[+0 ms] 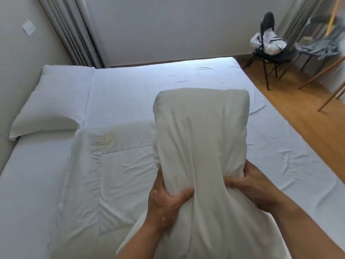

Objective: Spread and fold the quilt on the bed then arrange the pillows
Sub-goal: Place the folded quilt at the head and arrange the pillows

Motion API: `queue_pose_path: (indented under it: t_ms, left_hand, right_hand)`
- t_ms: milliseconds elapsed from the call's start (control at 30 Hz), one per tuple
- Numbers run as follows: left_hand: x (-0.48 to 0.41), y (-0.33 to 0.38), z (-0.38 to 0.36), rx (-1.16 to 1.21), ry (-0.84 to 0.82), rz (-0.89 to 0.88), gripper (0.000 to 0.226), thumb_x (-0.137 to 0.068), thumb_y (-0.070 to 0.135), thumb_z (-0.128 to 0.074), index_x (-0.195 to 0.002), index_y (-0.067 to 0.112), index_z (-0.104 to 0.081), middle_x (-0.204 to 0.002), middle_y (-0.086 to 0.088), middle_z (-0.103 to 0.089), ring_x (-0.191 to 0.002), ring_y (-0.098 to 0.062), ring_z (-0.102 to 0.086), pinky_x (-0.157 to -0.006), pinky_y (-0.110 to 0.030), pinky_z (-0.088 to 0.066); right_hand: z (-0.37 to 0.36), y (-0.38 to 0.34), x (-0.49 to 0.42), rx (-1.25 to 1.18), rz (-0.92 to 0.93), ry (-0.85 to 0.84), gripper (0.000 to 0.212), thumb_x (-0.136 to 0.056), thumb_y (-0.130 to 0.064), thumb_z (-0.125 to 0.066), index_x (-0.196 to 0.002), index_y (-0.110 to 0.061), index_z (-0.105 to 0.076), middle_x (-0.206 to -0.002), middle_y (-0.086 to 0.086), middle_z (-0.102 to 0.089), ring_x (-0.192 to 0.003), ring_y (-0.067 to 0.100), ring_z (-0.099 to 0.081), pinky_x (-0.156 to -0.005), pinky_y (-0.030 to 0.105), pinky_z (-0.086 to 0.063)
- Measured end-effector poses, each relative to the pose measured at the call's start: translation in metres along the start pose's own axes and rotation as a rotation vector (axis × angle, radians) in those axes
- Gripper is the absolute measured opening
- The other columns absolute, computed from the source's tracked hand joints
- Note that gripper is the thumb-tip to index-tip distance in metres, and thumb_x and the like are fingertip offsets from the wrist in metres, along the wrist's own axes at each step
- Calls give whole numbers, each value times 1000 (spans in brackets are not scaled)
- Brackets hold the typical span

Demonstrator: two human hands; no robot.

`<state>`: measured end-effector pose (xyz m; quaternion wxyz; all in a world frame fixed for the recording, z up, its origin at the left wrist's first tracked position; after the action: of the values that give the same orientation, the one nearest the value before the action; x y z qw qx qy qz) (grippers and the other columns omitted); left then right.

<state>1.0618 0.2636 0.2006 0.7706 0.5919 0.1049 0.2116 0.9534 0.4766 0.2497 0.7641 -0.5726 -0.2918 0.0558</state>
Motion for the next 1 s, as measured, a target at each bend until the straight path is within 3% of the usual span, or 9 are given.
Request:
queue_pose_path:
  t_ms: [100, 200, 267, 367, 433, 567, 700, 833, 1000]
  left_hand:
    - [0, -17, -69, 40, -61, 47, 82, -57, 54, -88, -124, 59, -41, -113, 45, -56, -107, 23, -51, -83, 4, -35]
    - [-2, -39, -123, 34, -113, 89, 78, -56, 61, -81, -118, 69, -35, -108, 48, -54, -101, 29, -48, -80, 5, -34]
    - [-5, -65, -153, 8, -178, 132, 79, -59, 59, -80, -120, 71, -32, -113, 41, -54, -104, 21, -53, -82, 2, -37]
    - [-6, -118, -191, -110, -350, 216, 96, -64, 54, -80, -141, 61, -22, -137, 20, -52, -123, -3, -53, -102, -19, -42]
    - [2, -161, -205, -214, -516, 343, 108, -73, 49, -80, -152, 51, -6, -157, 10, -33, -141, -14, -38, -116, -34, -33]
    - [29, -213, -194, -332, -714, 538, 99, -82, 57, -69, -150, 56, 2, -164, 5, -17, -145, -23, -33, -117, -43, -33]
    - [20, -209, -138, -334, -538, 529, 86, -88, 50, -66, -154, 47, -12, -156, 2, -34, -132, -19, -49, -104, -30, -42]
    - [-5, -197, -38, -317, -220, 510, 79, -86, 39, -71, -152, 38, -27, -127, 3, -57, -109, -8, -58, -95, -25, -46]
    - [-33, -220, 98, -470, 8, 541, 78, -86, 42, -70, -152, 36, -29, -141, -4, -46, -125, -21, -51, -106, -37, -43]
  right_hand:
    - [54, 43, -4, 23, -50, 37, 63, -69, -17, -88, -123, -31, -60, -109, -17, -75, -97, 4, -72, -73, 19, -57]
    - [97, 95, -13, 50, -116, 65, 65, -70, -19, -89, -127, -28, -60, -114, -12, -74, -103, 10, -72, -87, 34, -57]
    - [118, 129, -19, 58, -157, 91, 64, -69, -20, -90, -125, -28, -61, -113, -10, -75, -102, 12, -73, -88, 38, -57]
    - [139, 192, -32, 86, -250, 167, 65, -67, -22, -93, -123, -28, -62, -110, -10, -76, -99, 12, -73, -83, 34, -59]
    - [144, 244, -38, 189, -348, 226, 71, -67, -34, -93, -129, -29, -60, -118, -9, -73, -108, 17, -70, -92, 39, -56]
    - [115, 309, -29, 389, -591, 268, 89, -81, -35, -79, -155, -20, -33, -152, 5, -49, -136, 27, -49, -110, 36, -39]
    - [67, 292, -41, 435, -515, 297, 81, -85, -34, -74, -154, -20, -33, -153, 10, -43, -140, 28, -42, -112, 38, -36]
    - [-1, 254, -81, 486, -418, 155, 75, -87, -38, -71, -151, -23, -36, -149, 10, -46, -133, 27, -50, -108, 39, -41]
    - [-110, 208, -142, 470, -315, -29, 76, -86, -49, -70, -151, -28, -36, -152, 3, -46, -134, 23, -50, -108, 44, -44]
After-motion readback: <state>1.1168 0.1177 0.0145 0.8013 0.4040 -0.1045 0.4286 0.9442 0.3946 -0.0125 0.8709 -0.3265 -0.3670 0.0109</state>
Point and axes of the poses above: each hand's wrist, its own x-axis away from the middle knuckle, its own z-axis out of the back of the hand, y = z × x, the point moved 7 cm from there along -x, towards the middle knuckle
